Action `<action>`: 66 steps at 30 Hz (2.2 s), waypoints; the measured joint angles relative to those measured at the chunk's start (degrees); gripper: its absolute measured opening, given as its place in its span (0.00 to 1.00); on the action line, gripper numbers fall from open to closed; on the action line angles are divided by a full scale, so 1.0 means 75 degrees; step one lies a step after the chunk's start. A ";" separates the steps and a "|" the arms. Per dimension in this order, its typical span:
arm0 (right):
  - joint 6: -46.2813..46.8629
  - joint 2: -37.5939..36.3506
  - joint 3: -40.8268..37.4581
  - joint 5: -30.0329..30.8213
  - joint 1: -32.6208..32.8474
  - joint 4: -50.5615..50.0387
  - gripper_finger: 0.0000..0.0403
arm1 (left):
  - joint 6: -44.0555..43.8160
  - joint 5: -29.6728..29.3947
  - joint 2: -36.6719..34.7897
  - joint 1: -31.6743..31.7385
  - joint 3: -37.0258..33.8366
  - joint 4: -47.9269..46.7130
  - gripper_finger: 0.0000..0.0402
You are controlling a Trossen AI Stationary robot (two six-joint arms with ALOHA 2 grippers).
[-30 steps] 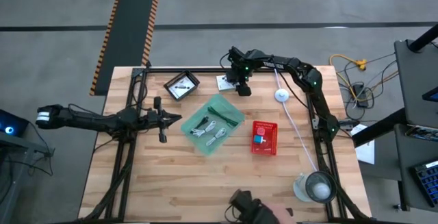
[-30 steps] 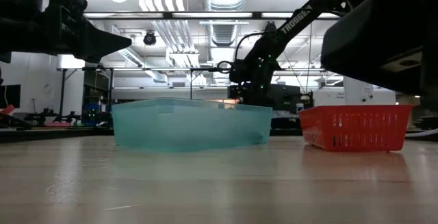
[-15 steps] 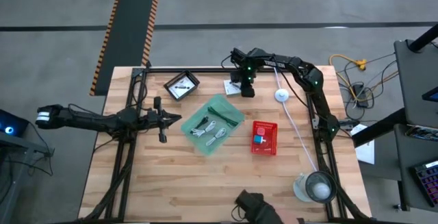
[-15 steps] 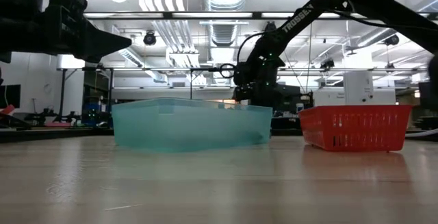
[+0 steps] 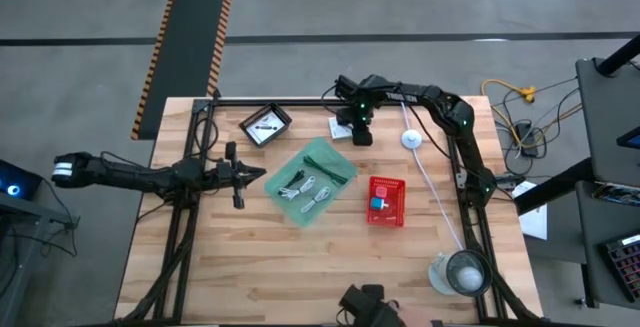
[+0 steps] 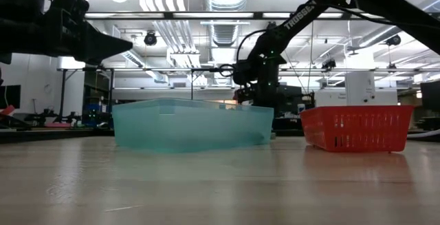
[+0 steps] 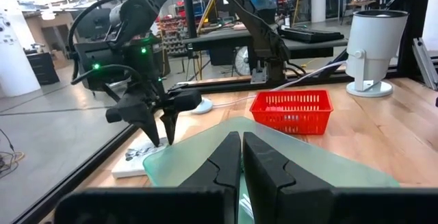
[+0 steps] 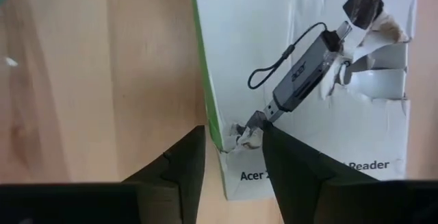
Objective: Pick and place items into bin
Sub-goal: Put the white card reader box into the black bin
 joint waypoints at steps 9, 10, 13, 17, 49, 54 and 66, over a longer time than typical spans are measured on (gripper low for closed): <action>0.0117 -0.0003 -0.0066 0.0196 0.0067 0.0146 0.25 | 0.0000 0.0000 0.0016 -0.0003 0.0000 0.0002 0.00; 0.0114 -0.0003 -0.0064 0.0229 0.0072 0.0149 0.23 | 0.0000 0.0000 0.0016 -0.0002 0.0000 -0.0001 0.00; 0.0111 -0.0003 -0.0093 0.0327 0.0108 0.0136 0.15 | -0.0003 0.0000 0.0011 -0.0002 0.0000 -0.0001 0.00; 0.0032 -0.0003 -0.0105 0.0416 0.0156 0.0077 0.04 | -0.0003 0.0011 0.0031 -0.0001 0.0000 -0.0001 0.00; 0.0074 -0.1268 -0.0114 0.0402 0.0296 -0.0078 0.02 | -0.0002 -0.0002 0.0038 0.0000 0.0000 -0.0001 0.00; 0.0123 -0.1275 -0.0117 0.0401 0.0291 -0.0079 0.02 | 0.0000 0.0000 0.0051 -0.0002 0.0000 -0.0001 0.00; 0.0377 -0.1279 -0.0789 -0.0116 0.0291 -0.0610 0.02 | -0.0002 0.0000 0.0051 -0.0003 -0.0003 -0.0003 0.00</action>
